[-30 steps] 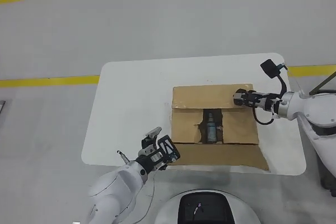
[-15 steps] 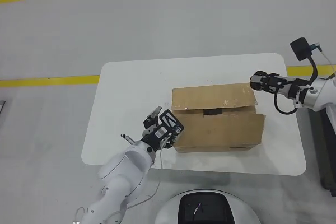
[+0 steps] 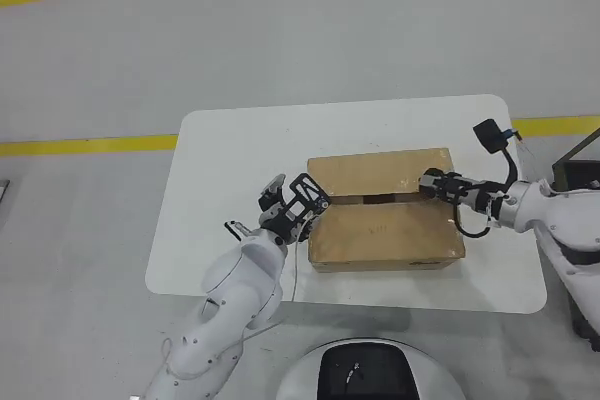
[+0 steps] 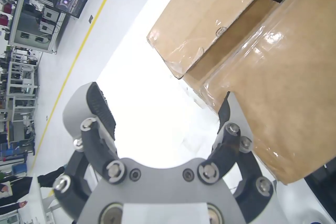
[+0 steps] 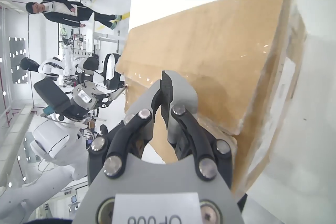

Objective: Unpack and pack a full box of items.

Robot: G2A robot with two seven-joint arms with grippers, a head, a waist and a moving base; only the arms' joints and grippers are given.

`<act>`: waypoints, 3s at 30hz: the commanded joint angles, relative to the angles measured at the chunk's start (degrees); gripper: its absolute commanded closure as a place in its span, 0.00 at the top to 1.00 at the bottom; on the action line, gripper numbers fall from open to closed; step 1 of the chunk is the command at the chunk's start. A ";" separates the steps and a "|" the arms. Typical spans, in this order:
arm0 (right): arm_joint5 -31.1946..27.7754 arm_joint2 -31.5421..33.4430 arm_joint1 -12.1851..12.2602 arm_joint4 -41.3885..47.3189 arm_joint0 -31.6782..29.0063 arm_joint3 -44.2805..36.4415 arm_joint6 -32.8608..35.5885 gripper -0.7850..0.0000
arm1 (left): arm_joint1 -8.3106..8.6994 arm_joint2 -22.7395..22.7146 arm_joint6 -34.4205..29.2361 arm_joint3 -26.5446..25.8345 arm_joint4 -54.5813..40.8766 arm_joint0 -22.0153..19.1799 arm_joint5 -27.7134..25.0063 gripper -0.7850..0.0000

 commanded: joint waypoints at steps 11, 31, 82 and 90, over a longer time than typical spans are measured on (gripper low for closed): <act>2.42 -4.11 -1.12 6.41 2.60 5.84 -0.85 0.00 | -0.42 -1.82 -0.69 -0.11 1.47 0.04 -1.37 1.00; 3.12 -6.15 -1.46 5.56 4.22 7.11 -0.87 0.00 | 0.25 -6.95 3.09 2.40 5.44 8.13 -4.54 1.00; 3.89 -7.64 -1.87 5.80 6.10 9.15 -0.02 0.00 | -1.93 -10.60 18.13 11.57 -4.60 7.66 0.48 0.27; 3.90 -8.18 -2.01 5.71 6.94 9.53 0.05 0.00 | -1.83 -11.11 18.48 9.37 -1.57 8.27 0.31 0.31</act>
